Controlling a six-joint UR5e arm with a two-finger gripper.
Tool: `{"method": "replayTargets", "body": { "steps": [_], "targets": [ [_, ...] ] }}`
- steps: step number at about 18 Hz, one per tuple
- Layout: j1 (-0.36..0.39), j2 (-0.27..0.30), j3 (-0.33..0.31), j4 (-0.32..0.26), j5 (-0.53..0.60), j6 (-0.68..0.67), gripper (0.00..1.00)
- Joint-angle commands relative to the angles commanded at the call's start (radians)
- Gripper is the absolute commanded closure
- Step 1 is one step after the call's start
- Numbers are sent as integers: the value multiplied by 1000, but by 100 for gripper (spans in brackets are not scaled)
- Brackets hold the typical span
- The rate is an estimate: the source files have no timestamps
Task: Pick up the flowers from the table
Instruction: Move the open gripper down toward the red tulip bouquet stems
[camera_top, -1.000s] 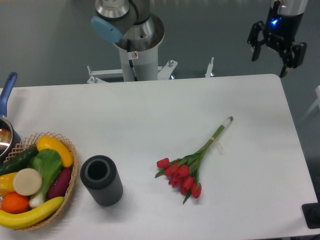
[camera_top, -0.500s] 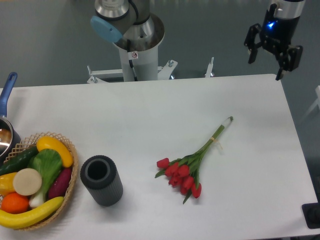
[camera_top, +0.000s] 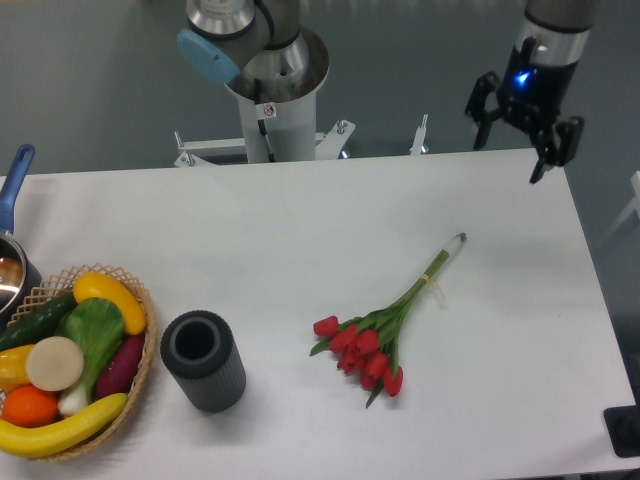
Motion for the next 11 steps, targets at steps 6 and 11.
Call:
{"method": "replayTargets", "body": {
  "steps": [6,11],
  "targets": [
    [-92,-38,-72,58,-3,-143,0],
    [-124,-95,-129,265,6,-200,0]
  ]
}}
